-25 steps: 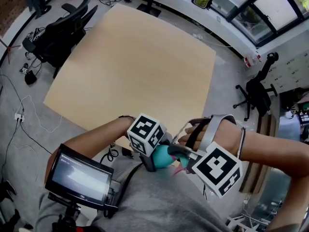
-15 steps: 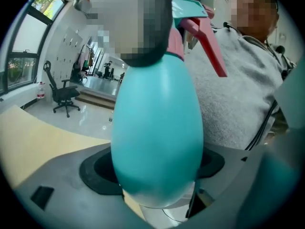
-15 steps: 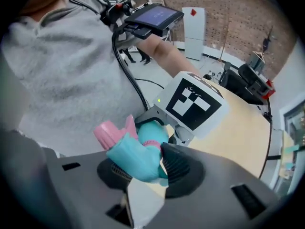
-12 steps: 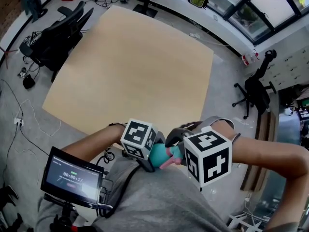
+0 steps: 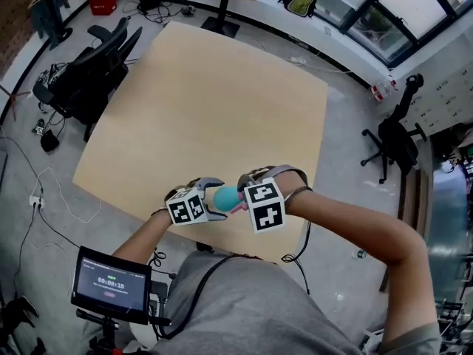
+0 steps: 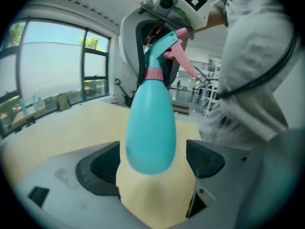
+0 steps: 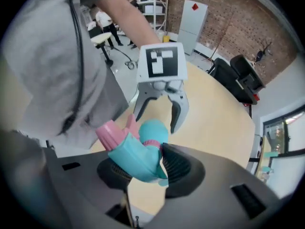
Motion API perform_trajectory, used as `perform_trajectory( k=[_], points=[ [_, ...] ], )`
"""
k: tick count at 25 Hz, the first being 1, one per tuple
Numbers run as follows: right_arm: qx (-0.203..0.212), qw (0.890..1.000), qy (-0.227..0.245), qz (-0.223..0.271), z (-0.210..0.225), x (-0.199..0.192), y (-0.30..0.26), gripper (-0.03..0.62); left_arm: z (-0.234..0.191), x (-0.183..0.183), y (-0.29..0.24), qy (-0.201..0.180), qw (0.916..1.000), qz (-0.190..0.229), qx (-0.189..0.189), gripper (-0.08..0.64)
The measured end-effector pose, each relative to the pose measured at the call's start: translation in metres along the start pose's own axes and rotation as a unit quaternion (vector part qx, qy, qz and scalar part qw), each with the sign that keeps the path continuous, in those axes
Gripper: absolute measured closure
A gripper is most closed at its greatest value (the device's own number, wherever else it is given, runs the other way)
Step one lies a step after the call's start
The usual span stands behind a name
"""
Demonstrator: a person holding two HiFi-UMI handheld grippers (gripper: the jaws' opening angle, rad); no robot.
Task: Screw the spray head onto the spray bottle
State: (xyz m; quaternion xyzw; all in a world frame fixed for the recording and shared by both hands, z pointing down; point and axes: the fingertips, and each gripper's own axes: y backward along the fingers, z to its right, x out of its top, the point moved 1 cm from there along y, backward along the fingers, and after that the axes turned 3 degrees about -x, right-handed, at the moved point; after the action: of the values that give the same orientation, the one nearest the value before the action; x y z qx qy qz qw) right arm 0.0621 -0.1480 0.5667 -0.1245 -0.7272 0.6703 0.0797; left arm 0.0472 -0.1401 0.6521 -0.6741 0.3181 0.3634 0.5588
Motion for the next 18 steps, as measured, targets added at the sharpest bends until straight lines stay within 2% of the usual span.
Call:
perform_trajectory(
  k=[3, 6, 10, 13, 14, 15, 18],
  points=[
    [-0.002, 0.999, 0.016, -0.049, 0.008, -0.023, -0.068, 0.448, -0.018, -0.065, -0.002, 0.062, 0.9926, -0.014, 0.104, 0.147],
    [-0.018, 0.997, 0.036, -0.061, 0.015, -0.028, -0.097, 0.446, -0.018, -0.091, 0.01, 0.128, 0.9768, 0.013, 0.171, 0.149],
    [-0.016, 0.995, 0.07, -0.073, 0.019, -0.021, -0.098, 0.445, -0.004, -0.078, 0.031, 0.155, 0.9646, 0.066, 0.203, 0.149],
    [-0.014, 0.993, 0.091, -0.079, 0.015, -0.019, -0.099, 0.44, 0.003, -0.063, 0.049, 0.172, 0.9524, 0.104, 0.229, 0.149],
    [-0.015, 0.993, 0.09, -0.077, 0.013, -0.018, -0.099, 0.414, 0.004, -0.058, 0.056, 0.176, 0.9481, 0.116, 0.238, 0.149],
    [-0.019, 0.993, 0.087, -0.074, 0.013, -0.018, -0.098, 0.357, 0.006, -0.054, 0.063, 0.179, 0.9442, 0.126, 0.246, 0.149],
    [-0.048, 0.995, 0.062, -0.057, 0.017, -0.018, -0.086, 0.339, 0.01, -0.041, 0.086, 0.168, 0.9372, 0.143, 0.27, 0.149]
  ],
)
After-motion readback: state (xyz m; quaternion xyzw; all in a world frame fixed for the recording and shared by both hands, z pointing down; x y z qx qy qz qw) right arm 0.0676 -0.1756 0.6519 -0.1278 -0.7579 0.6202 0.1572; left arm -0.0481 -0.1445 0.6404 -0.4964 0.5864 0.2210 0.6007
